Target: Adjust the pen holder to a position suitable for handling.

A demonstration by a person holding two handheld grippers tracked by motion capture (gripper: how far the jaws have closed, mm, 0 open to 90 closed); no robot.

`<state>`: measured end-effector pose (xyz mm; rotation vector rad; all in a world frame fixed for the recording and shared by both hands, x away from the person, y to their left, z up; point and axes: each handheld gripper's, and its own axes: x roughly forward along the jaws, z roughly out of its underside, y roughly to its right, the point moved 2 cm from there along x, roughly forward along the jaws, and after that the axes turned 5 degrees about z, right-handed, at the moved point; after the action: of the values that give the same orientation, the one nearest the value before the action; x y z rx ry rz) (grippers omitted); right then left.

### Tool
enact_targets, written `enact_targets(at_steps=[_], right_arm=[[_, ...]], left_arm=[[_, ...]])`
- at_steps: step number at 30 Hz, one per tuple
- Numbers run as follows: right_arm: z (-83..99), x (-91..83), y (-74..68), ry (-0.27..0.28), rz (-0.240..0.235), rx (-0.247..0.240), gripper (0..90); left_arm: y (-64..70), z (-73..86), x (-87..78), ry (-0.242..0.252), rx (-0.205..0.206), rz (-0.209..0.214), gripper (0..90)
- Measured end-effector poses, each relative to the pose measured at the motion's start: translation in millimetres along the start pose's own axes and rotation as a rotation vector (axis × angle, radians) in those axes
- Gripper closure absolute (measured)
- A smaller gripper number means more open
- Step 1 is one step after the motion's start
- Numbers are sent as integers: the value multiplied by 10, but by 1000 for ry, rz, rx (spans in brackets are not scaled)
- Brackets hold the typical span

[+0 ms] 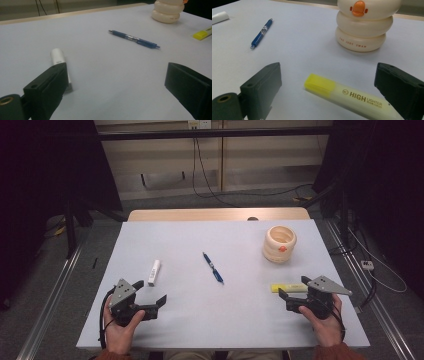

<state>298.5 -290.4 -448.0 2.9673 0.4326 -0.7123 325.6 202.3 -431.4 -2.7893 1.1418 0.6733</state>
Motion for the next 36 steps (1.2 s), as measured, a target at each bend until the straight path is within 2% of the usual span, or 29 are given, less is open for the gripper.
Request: enact_targets(at_steps=[4,8,10,12,18,20,26,29,32,36], right_arm=[[-25,4,24,-3,-16,7,80],[-41,30,26,-13,-28,-1,73],[-53,32,25,-37,-44,12,79],[-71,28,33,-54,-59,9,78],[-120,57,71,-55,-65,8,70],[-147,67,82,-55,-67,7,79],[-275,120,147,-62,-78,0,82],[-367,149,210,-53,-61,-3,104],[-458,197,284,-47,-64,-8,111],[-572,296,367,-43,-60,-7,135]], left_arm=[[2,4,14,3,-11,2,50],[4,-5,16,-1,8,-3,51],[12,-6,20,-9,25,-15,58],[9,-6,22,-4,16,-4,59],[15,-8,13,0,17,-10,57],[48,-20,6,15,11,0,55],[61,-17,19,3,22,12,55],[22,-9,-1,1,11,-14,55],[17,8,17,-17,-3,-9,57],[24,-4,12,-12,9,-10,58]])
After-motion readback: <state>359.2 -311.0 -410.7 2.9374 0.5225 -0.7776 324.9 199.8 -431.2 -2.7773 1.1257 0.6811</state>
